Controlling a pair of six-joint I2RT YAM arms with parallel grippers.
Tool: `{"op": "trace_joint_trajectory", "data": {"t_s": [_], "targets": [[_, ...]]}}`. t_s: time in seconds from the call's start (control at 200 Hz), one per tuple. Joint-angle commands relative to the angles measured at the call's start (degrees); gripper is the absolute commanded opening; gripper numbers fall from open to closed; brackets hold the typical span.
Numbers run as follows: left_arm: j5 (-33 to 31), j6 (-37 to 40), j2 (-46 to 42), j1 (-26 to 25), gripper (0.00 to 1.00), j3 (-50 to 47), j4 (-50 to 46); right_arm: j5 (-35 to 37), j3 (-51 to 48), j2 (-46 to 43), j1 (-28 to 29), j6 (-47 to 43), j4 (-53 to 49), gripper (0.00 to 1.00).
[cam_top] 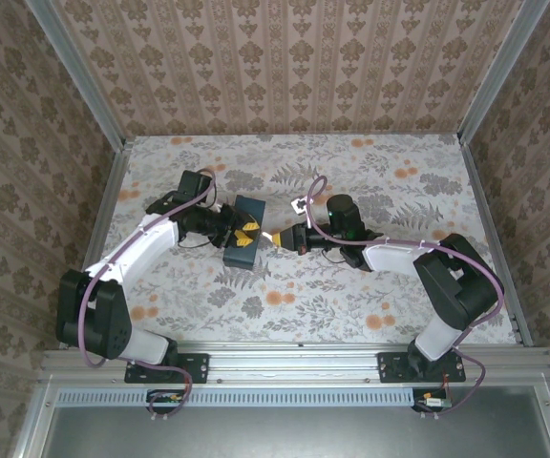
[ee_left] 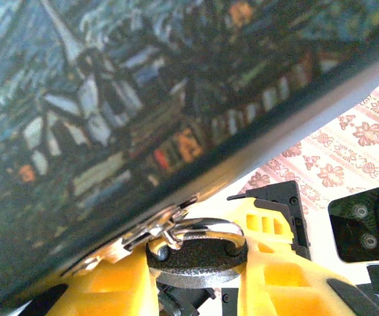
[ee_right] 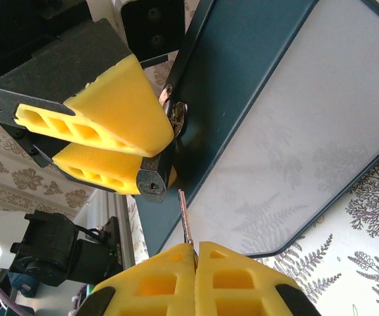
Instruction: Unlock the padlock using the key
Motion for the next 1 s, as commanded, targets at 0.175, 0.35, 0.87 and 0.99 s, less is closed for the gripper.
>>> {"op": "trace_joint_trajectory", "data": {"t_s": [0.175,0.35,0.87,0.99], "targets": [[1.3,0.1,-1.6,0.6,0.08,0.2,0.1,-1.7,2.3,1.0,1.2,1.0,3.8,0.0],[1.2,-0.1,-1.6,0.6,0.08,0.2,0.2,-1.6,2.3,1.4,1.2,0.5,2.9,0.0],[0.9,0.0,-1.7,0.8,0.08,0.4,-0.1,-2.0,2.5,1.0,2.1,-0.2,2.7,0.0],[0.8,-0.2,-1.9,0.9,0.08,0.0,-0.1,-2.2,1.7,-0.1,2.3,-0.6,2.4,0.0]]}}
